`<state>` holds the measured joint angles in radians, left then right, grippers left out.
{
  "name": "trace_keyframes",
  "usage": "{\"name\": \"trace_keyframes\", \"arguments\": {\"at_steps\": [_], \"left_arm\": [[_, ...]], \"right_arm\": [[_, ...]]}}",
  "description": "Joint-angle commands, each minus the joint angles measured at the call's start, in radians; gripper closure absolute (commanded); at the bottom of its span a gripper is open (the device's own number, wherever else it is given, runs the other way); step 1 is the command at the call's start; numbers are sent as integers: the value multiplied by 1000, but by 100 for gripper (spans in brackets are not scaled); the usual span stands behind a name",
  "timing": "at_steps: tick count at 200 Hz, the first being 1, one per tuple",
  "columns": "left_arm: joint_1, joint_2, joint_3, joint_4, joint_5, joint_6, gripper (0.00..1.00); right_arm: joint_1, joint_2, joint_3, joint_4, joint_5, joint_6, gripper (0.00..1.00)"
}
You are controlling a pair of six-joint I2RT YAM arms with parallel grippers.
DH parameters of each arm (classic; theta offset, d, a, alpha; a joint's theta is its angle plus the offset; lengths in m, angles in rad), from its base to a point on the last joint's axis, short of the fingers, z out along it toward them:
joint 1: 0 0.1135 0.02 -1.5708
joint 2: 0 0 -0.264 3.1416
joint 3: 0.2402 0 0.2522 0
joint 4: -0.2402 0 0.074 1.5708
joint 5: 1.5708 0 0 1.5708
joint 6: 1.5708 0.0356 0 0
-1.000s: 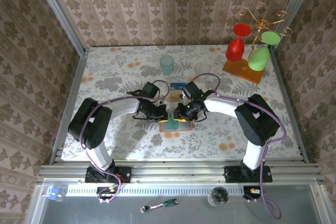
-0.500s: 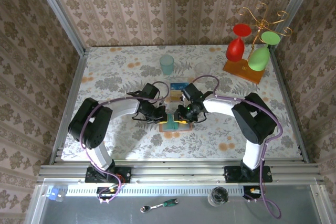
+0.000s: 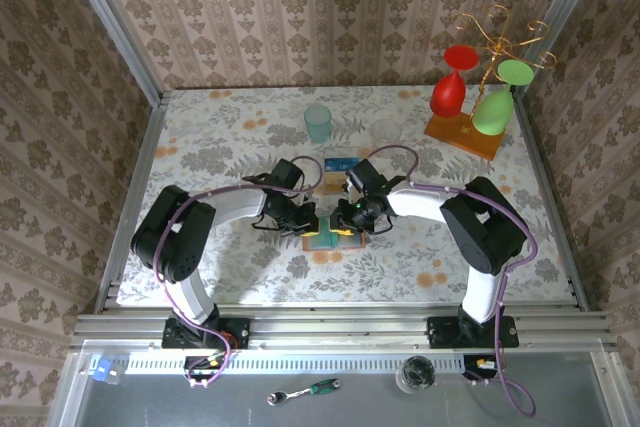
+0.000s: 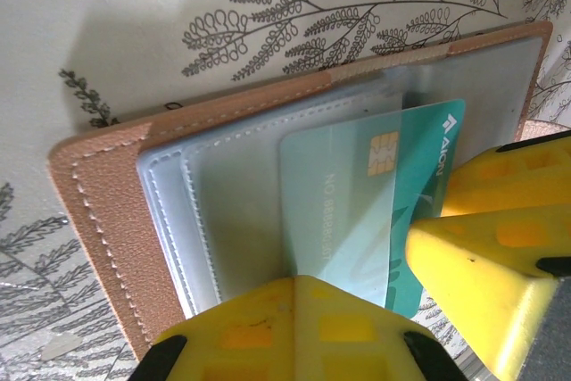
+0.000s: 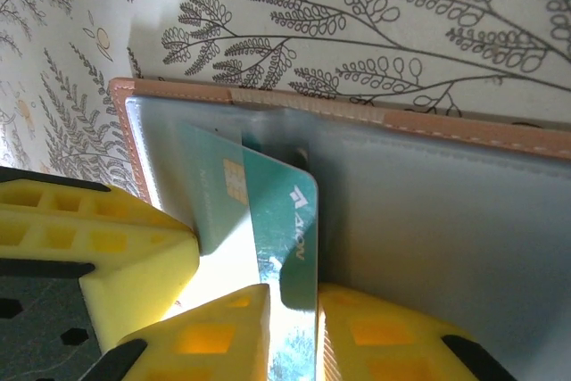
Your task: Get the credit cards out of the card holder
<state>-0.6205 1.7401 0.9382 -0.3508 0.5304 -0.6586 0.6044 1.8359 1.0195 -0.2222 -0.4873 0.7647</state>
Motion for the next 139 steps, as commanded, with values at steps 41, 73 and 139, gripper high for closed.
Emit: {"name": "trace_keyframes", "arguments": {"at_steps": [41, 73, 139], "left_arm": [[0, 16, -19, -20, -13, 0, 100], [-1, 11, -21, -19, -15, -2, 100], [2, -3, -3, -34, -21, -1, 100]], "right_arm": [[-4, -21, -25, 28, -23, 21, 85], [-16, -38, -33, 5, -1, 4, 87], [-53, -100, -78, -25, 9, -17, 88]]}}
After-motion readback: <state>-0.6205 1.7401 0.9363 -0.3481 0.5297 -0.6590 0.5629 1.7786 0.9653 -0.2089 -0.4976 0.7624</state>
